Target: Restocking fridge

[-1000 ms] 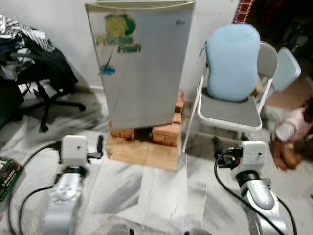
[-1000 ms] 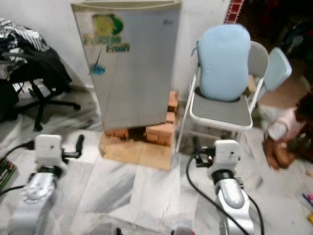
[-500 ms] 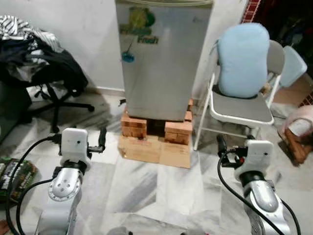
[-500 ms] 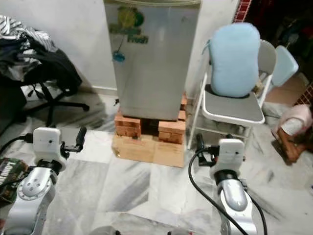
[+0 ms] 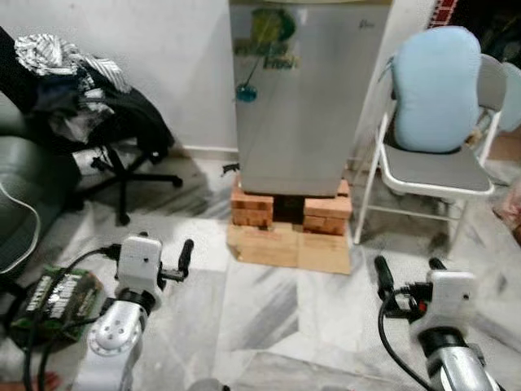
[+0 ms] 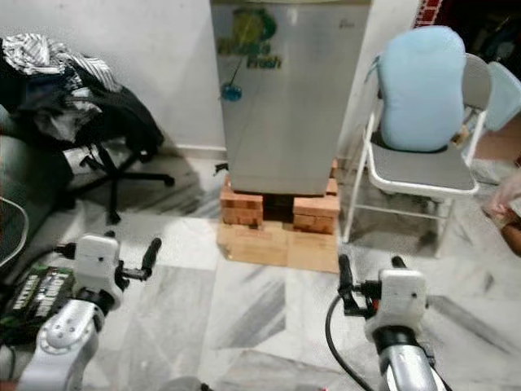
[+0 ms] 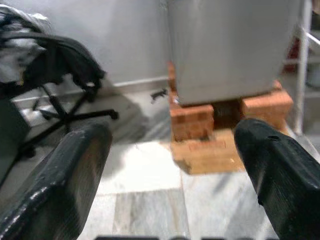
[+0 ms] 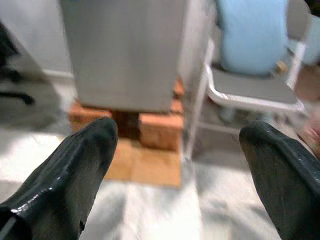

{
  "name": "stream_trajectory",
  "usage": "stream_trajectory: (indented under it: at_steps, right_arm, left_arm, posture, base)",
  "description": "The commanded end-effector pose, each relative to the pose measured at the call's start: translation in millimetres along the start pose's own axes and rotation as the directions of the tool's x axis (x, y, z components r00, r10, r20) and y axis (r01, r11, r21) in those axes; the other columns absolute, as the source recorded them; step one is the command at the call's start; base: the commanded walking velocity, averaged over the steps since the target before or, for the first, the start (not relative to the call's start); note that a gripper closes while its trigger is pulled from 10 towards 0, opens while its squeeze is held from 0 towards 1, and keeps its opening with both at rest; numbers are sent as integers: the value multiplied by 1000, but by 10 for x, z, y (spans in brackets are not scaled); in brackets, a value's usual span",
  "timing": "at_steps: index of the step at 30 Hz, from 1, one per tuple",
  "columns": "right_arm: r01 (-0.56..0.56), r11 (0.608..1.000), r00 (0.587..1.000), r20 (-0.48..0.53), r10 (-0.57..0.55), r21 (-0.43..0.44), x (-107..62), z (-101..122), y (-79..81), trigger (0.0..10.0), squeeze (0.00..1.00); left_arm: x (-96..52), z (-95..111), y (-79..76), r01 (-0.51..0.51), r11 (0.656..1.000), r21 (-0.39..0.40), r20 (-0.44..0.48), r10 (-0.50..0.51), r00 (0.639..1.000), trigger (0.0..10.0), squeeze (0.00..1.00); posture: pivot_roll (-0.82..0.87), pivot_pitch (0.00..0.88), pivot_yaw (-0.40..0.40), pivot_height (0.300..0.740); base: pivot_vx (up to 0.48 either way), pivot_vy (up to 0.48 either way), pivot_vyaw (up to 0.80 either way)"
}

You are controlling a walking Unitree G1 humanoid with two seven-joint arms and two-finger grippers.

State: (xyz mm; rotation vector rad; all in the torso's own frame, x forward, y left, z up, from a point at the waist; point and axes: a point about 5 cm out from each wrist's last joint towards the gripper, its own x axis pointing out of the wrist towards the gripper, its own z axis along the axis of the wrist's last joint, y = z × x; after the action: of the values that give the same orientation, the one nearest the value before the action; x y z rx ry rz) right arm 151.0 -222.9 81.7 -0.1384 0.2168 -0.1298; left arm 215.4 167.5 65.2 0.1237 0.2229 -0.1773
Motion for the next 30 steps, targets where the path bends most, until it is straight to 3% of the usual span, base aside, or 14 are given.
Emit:
stream_trajectory:
  at_steps: [1,3,4,5,9,10,11,12,14,16,20,23,28,30]
  right_arm:
    - [56,997,998,2,-56,-43,4,63,-93,10000,0]
    - [69,996,998,10,-69,-55,28,65,-87,10000,0]
    - [89,995,996,22,-90,41,158,130,-43,10000,0]
    - [103,992,992,62,-107,69,291,181,-1,10000,0]
    - [124,992,987,103,-126,23,395,149,16,10000,0]
    - [142,985,981,120,-153,97,434,278,18,10000,0]
    - [142,985,981,120,-153,97,434,278,18,10000,0]
    - [98,991,981,155,-112,96,449,389,94,10000,0]
    - [64,996,985,158,-74,67,515,378,158,10000,0]
    - [50,997,986,156,-59,65,561,353,179,10000,0]
    - [3,999,978,210,4,-33,782,493,185,10000,0]
    - [-2,1000,981,195,7,-22,855,523,144,10000,0]
    - [-51,996,976,206,66,-79,943,599,219,10000,0]
    - [-149,987,962,219,160,-67,955,610,301,10000,0]
  left_arm:
    - [35,117,-11,34,999,0,31,-33,999,10000,0]
    - [77,140,-8,39,999,-21,42,-38,998,10000,0]
    - [223,230,12,37,999,-15,72,-36,997,10000,0]
    - [348,272,27,43,999,-11,90,-42,995,10000,0]
    - [459,216,16,33,999,20,97,-35,995,10000,0]
    - [502,411,22,9,999,-32,143,-4,990,10000,0]
    - [502,411,22,9,999,-32,143,-4,990,10000,0]
    - [506,546,-23,29,1000,1,196,-29,980,10000,0]
    - [564,536,-29,5,1000,26,204,-10,979,10000,0]
    - [580,513,-31,-24,1000,-10,203,26,979,10000,0]
    - [626,567,-124,-36,999,-32,244,43,969,10000,0]
    - [628,601,-144,-62,997,-50,257,73,964,10000,0]
    - [523,542,-68,-153,982,-108,253,176,951,10000,0]
    - [459,453,-33,-196,974,-117,228,218,949,10000,0]
  posture:
    - [-144,0,71,740]
    - [-142,0,64,740]
    - [-131,0,82,740]
    - [-147,0,119,740]
    - [-149,0,127,740]
    - [-154,0,129,740]
    - [-154,0,129,740]
    - [-145,0,133,740]
    - [-137,0,128,740]
    - [-124,0,116,740]
    - [-99,0,48,740]
    - [-63,0,-4,740]
    - [3,0,-91,740]
    - [19,0,-112,740]
  base:
    - [0,0,0]
    - [0,0,0]
    - [0,0,0]
    - [0,0,0]
    - [0,0,0]
    - [0,0,0]
    - [0,0,0]
    - [0,0,0]
    - [0,0,0]
    - [0,0,0]
    - [0,0,0]
    - [0,0,0]
    - [0,0,0]
    - [0,0,0]
